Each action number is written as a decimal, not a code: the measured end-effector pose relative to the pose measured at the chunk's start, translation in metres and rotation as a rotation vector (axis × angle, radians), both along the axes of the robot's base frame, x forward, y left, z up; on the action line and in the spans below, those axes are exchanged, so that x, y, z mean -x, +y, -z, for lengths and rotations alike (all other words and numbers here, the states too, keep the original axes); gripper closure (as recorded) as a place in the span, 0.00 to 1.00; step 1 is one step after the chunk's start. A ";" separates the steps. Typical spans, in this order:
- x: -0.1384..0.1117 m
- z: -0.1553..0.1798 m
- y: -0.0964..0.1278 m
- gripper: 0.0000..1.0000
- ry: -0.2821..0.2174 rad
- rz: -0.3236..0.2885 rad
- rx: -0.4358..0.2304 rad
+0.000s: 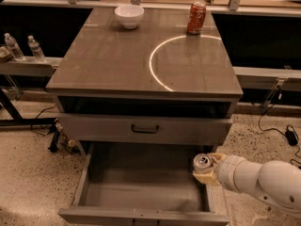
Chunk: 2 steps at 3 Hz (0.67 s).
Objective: Pick 7up can from middle drawer and place on counter
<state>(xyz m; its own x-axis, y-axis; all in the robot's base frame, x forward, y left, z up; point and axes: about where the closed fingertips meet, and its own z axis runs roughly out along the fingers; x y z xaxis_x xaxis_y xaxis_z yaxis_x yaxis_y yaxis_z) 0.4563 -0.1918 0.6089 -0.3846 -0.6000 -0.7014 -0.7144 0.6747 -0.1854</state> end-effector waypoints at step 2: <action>-0.001 -0.040 -0.006 1.00 -0.024 0.014 0.024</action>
Offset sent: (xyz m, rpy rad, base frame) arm 0.0031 -0.0279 0.1560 -0.0942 -0.0920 -0.0581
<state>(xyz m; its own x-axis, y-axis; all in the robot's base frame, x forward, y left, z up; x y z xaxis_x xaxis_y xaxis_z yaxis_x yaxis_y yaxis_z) 0.4573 -0.1982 0.6486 -0.3763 -0.6118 -0.6958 -0.7005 0.6794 -0.2186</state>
